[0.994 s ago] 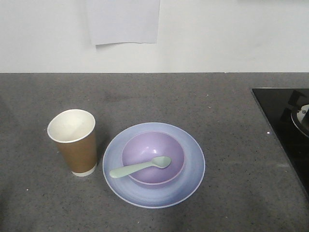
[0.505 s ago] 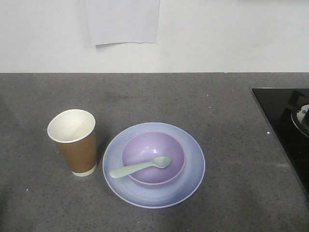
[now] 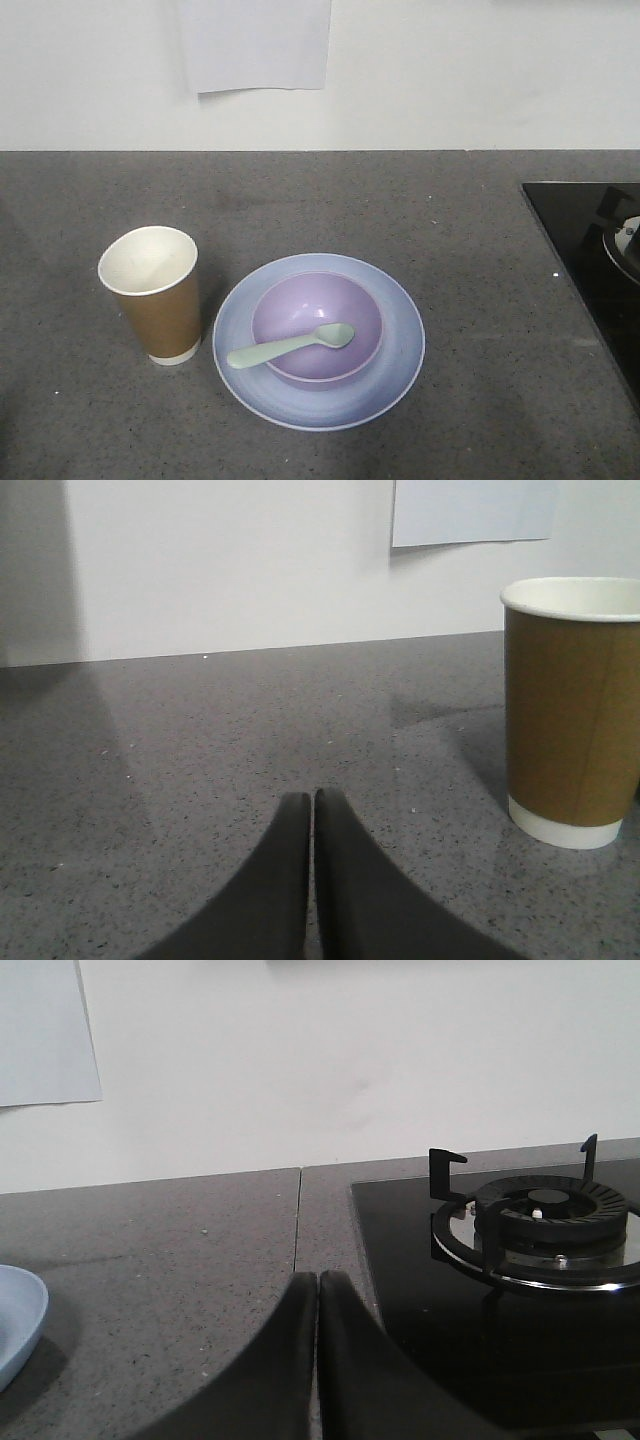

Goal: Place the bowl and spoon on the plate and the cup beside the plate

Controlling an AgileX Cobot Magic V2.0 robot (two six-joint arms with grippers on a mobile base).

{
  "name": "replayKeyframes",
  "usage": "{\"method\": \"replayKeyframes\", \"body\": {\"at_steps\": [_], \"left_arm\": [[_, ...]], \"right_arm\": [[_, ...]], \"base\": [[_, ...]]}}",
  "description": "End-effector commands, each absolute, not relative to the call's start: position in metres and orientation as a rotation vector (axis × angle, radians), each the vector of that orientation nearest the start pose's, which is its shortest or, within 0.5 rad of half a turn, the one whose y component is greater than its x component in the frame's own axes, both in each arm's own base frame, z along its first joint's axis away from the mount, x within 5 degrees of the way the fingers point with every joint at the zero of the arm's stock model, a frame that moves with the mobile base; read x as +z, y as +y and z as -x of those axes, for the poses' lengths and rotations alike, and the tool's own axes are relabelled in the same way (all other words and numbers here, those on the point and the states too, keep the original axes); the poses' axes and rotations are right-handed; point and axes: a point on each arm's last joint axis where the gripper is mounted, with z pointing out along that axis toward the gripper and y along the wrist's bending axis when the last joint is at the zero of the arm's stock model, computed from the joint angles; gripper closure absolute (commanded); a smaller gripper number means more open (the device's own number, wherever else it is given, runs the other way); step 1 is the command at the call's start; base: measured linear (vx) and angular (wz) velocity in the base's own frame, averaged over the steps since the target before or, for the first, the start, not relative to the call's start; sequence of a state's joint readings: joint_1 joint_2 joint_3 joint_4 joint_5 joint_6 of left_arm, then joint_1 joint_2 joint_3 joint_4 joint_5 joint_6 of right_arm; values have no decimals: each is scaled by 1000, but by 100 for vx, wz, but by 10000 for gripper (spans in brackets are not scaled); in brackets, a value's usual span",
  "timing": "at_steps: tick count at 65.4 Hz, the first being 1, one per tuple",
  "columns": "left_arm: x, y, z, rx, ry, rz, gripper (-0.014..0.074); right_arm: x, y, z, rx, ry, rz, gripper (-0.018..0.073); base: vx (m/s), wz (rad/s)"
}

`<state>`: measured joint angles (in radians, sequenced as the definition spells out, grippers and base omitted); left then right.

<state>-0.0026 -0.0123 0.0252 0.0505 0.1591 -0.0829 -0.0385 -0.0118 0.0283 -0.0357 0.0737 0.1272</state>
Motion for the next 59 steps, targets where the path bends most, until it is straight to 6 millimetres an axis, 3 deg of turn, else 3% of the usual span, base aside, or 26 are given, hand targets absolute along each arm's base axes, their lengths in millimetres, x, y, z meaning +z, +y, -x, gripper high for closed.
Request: {"method": "replayKeyframes", "body": {"at_steps": [1,59], "left_arm": [[188,0,-57,-32,1601,40,603],[188,0,-57,-32,1601,40,603]], "right_arm": [[205,-2,-56,42,1483,-90,565],[205,-2,-56,41,1485,-89,565]], "base": [[0,0],[0,0]]}}
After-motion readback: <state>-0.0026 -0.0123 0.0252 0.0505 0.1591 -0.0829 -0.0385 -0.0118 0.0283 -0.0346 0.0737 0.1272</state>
